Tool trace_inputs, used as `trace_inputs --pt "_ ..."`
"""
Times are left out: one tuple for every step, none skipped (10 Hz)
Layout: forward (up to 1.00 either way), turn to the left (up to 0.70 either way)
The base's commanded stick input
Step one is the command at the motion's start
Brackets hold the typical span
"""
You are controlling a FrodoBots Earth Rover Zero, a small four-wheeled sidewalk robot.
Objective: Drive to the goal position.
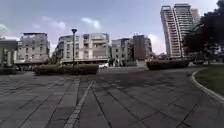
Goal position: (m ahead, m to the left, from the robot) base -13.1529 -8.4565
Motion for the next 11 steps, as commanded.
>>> trace_inputs --pt "0.00 0.00" --pt "0.00 0.00" --pt "0.00 0.00" --pt "0.00 0.00" --pt "0.00 0.00" --pt "0.00 0.00" --pt "0.70 0.00" --pt "0.70 0.00" --pt "0.70 0.00" --pt "0.70 0.00" --pt "0.70 0.00"
